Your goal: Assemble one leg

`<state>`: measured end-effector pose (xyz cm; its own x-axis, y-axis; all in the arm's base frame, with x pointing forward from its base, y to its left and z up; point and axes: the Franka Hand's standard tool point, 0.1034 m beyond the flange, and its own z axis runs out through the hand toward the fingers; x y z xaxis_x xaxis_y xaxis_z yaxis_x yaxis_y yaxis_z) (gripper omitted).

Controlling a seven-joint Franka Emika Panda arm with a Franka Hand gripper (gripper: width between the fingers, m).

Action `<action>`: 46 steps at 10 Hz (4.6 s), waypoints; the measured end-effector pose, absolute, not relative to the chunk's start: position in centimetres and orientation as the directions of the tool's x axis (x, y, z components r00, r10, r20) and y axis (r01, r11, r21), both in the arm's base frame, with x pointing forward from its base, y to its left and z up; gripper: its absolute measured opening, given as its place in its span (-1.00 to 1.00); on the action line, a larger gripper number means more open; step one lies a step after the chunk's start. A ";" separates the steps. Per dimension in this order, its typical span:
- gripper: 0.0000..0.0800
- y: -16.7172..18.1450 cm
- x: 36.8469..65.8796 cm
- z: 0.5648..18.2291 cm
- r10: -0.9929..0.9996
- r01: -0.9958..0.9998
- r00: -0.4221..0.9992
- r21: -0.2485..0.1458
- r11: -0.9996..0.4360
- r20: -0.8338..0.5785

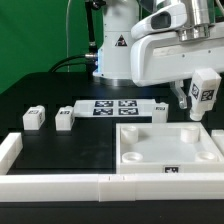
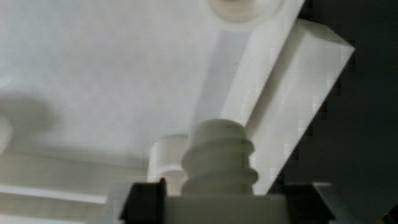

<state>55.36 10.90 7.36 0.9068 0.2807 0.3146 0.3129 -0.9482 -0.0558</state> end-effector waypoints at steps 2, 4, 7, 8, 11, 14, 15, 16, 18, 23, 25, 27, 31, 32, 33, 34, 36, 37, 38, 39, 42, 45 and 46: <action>-0.27 11.3 58.3 6.2 0.277 0.315 0.901 -0.065 -0.947 0.334; -0.27 11.4 59.1 5.7 0.281 0.321 0.897 -0.066 -0.945 0.340; -0.27 11.1 59.6 5.3 0.276 0.319 0.880 -0.050 -0.946 0.388; -0.27 11.0 59.6 5.2 0.276 0.319 0.880 -0.050 -0.946 0.386; -0.27 10.8 59.6 5.1 0.276 0.318 0.881 -0.050 -0.947 0.385; -0.27 11.1 59.2 5.0 0.268 0.314 0.868 -0.043 -0.948 0.418; -0.27 11.3 58.9 4.4 0.267 0.314 0.864 -0.042 -0.948 0.427; -0.27 11.3 58.8 4.2 0.263 0.311 0.856 -0.038 -0.950 0.445; -0.27 11.2 59.0 4.2 0.257 0.307 0.843 -0.030 -0.951 0.473; -0.09 11.1 59.1 4.2 0.257 0.307 0.839 -0.028 -0.951 0.479; 0.56 11.1 59.1 4.2 0.257 0.307 0.839 -0.028 -0.951 0.479; 0.61 10.9 59.3 4.8 0.258 0.307 0.837 -0.023 -0.952 0.482; 0.62 10.5 59.5 7.7 0.266 0.309 0.823 -0.003 -0.951 0.502; 0.62 10.5 59.7 8.2 0.268 0.311 0.822 -0.001 -0.950 0.503; 0.62 10.6 59.8 8.4 0.271 0.314 0.823 -0.002 -0.949 0.499; 0.62 10.9 59.6 8.2 0.278 0.321 0.836 -0.010 -0.947 0.474; 0.62 10.5 60.0 7.3 0.265 0.308 0.832 -0.009 -0.951 0.488; 0.62 11.0 59.9 6.6 0.252 0.295 0.873 -0.042 -0.955 0.417; 0.62 11.8 60.1 6.9 0.263 0.297 0.913 -0.068 -0.952 0.312; 0.62 12.0 60.5 7.2 0.277 0.302 0.933 -0.079 -0.950 0.230; 0.62 12.2 60.5 7.2 0.311 0.310 0.950 -0.130 -0.942 0.008; 0.62 11.5 60.8 6.9 0.335 0.335 0.942 -0.127 -0.934 0.023; 0.62 11.4 60.8 6.8 0.336 0.336 0.942 -0.127 -0.933 0.022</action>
Offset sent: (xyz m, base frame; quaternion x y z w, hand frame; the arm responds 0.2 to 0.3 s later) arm 0.0229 -0.0002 -0.0070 0.0043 0.0131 -0.0174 0.9998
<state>60.80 11.42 6.81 0.9415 0.3362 0.0224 0.3363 -0.9331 -0.1274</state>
